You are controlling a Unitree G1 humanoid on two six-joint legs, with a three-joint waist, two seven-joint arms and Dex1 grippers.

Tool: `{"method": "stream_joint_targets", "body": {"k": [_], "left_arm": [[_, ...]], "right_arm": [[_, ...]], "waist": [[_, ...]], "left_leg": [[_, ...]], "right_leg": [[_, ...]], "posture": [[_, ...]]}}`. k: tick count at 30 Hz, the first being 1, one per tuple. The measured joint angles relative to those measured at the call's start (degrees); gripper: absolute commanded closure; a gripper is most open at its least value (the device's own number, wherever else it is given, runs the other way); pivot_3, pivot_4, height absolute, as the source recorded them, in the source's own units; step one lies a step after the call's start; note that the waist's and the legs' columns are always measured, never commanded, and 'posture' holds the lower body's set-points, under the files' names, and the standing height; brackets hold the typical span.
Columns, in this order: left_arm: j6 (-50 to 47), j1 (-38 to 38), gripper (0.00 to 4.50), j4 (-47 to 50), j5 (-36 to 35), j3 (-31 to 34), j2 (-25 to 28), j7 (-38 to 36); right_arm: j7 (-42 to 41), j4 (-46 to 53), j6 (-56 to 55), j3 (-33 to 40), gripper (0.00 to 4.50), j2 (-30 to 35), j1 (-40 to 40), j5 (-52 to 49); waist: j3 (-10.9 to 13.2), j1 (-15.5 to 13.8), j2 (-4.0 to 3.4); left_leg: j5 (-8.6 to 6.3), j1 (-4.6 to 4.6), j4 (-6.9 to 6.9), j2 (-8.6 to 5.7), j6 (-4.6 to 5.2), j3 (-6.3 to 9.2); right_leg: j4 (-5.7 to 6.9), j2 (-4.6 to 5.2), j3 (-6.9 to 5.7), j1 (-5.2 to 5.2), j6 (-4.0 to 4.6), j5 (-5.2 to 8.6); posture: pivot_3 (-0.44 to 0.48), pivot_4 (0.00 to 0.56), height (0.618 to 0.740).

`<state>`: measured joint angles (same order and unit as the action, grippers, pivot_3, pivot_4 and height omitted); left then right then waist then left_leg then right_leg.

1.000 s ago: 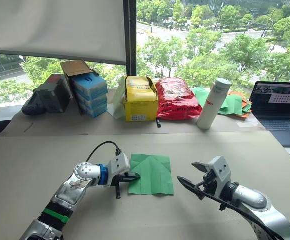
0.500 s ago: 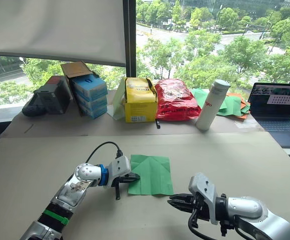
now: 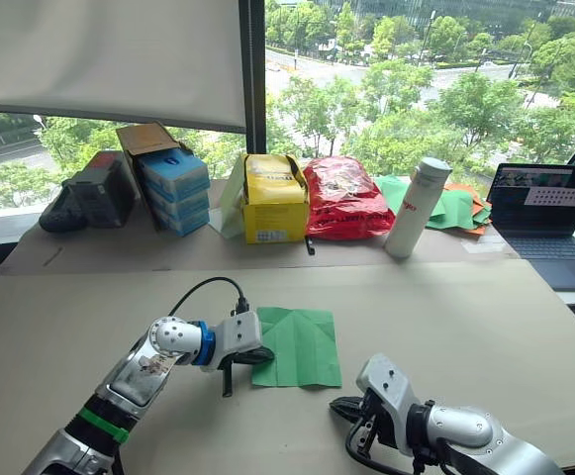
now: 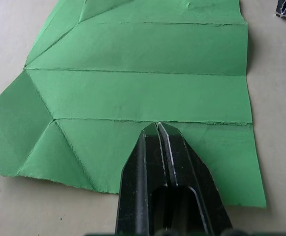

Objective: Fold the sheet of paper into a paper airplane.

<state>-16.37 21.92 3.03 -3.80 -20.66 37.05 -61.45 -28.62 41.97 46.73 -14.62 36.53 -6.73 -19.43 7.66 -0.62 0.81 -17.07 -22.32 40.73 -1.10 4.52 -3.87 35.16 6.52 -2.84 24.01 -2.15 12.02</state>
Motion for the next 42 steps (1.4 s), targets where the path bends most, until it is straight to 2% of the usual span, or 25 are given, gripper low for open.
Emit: {"method": "stream_joint_targets", "body": {"k": [13,24,31,36,42], "left_arm": [[-0.8,0.3,4.5,0.0,0.0,-0.1,0.0,-0.5],[-0.8,0.2,4.5,0.1,0.0,0.0,0.1,-0.9],[-0.8,0.2,4.5,0.1,0.0,0.1,0.5,-1.2],[-0.7,0.2,4.5,0.1,0.0,0.2,0.5,-1.3],[-0.8,-0.3,4.5,0.4,-0.4,1.5,1.4,-1.2]], "right_arm": [[5.8,-4.5,-2.1,-0.4,4.48,-6.2,2.8,5.2],[9.9,-14.0,-9.0,3.6,4.48,-19.3,6.1,6.0],[7.1,-15.5,-11.9,5.3,4.48,-24.3,6.6,1.7],[1.8,-15.5,-11.8,4.5,4.48,-23.3,9.0,-1.2],[-4.1,-21.2,-11.9,-3.0,4.48,-19.0,14.3,0.8]], "waist": [[-0.1,0.0,0.04],[-0.1,0.0,-0.02],[-0.1,0.3,-0.05],[-0.1,0.4,-0.06],[-0.1,0.9,-0.06]], "left_leg": [[-0.02,0.07,0.01,-0.03,0.04,-0.01],[0.03,0.05,0.0,-0.05,-0.03,-0.01],[0.02,0.07,-0.01,-0.03,-0.02,-0.01],[0.01,0.09,-0.01,-0.05,-0.01,-0.01],[0.01,0.11,-0.02,-0.03,0.0,-0.02]], "right_leg": [[0.02,-0.05,-0.1,-0.04,0.0,0.0],[0.07,-0.09,-0.09,0.01,-0.01,0.0],[0.09,-0.14,-0.08,0.0,0.0,0.01],[0.09,-0.14,-0.09,0.0,-0.01,0.01],[0.13,-0.17,-0.09,0.01,0.02,0.02]], "posture": [[0.0,0.15,0.74],[0.0,0.15,0.74],[0.0,0.15,0.74],[0.0,0.15,0.74],[0.0,0.15,0.74]]}}
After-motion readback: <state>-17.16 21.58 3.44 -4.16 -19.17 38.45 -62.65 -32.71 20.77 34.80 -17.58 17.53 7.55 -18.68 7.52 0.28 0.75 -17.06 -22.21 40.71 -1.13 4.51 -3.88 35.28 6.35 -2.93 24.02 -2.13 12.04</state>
